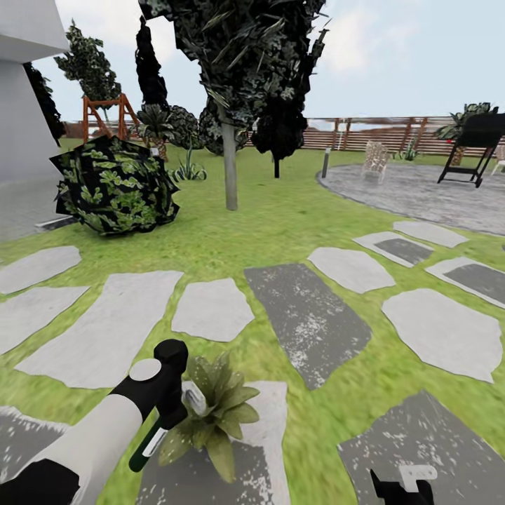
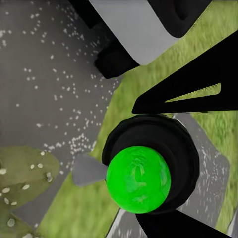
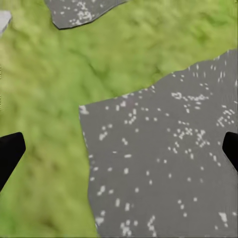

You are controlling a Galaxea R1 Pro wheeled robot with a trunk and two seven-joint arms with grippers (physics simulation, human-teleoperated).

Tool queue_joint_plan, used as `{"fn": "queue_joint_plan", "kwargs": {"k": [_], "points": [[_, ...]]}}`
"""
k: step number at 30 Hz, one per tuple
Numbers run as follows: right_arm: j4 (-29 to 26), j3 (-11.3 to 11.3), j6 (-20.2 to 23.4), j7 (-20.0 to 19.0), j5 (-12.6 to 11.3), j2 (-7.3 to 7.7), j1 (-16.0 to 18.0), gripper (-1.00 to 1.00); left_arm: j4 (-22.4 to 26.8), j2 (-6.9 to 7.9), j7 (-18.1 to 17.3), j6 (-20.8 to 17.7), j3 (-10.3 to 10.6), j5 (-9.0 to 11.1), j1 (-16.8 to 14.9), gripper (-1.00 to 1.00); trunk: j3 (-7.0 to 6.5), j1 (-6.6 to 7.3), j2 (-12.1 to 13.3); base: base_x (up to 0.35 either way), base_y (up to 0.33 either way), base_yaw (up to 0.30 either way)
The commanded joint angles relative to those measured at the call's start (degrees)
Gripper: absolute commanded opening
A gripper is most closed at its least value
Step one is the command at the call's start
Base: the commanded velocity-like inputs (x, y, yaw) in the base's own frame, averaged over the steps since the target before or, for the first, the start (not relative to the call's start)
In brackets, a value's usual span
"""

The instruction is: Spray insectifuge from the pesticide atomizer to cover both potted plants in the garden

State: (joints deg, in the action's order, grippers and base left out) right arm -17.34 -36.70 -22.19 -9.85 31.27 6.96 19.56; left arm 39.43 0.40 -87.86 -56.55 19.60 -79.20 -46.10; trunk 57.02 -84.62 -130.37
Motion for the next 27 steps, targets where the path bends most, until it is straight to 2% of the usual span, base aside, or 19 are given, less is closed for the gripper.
{"fn": "queue_joint_plan", "kwargs": {"k": [1, 11, 16, 20, 27], "points": [[0.0, -0.5, -0.2, -0.5, 0.2, -0.02, 0.0, 1.0, 0.1, 0.04, -0.6, -0.6, 0.2, -0.4, 0.0, -1.0, 0.05, -0.01, 0.0, 0.237, -0.179, 0.275], [0.0, -0.5, -0.2, -0.5, 0.2, -0.02, 0.0, 1.0, 0.0, 0.04, -0.6, -0.4, 0.3, -0.5, 0.2, -1.0, 0.05, -0.01, 0.0, 0.158, -0.23, 0.278], [0.0, -0.5, -0.2, -0.5, 0.2, -0.02, 0.0, 1.0, 0.0, 0.09, -0.6, -0.3, 0.4, -0.7, 0.3, -1.0, 0.05, -0.01, 0.0, 0.008, -0.27, 0.271], [0.0, -0.5, -0.2, -0.5, 0.2, -0.01, 0.0, 1.0, 0.0, 0.12, -0.6, -0.4, 0.4, -0.7, 0.3, -1.0, 0.05, -0.01, 0.0, -0.118, -0.252, 0.051], [0.0, -0.5, -0.2, -0.5, 0.2, -0.02, 0.0, 1.0, 0.0, 0.21, -0.6, -0.5, 0.4, -0.7, 0.4, -1.0, 0.05, -0.01, 0.0, -0.018, -0.029, 0.248]]}}
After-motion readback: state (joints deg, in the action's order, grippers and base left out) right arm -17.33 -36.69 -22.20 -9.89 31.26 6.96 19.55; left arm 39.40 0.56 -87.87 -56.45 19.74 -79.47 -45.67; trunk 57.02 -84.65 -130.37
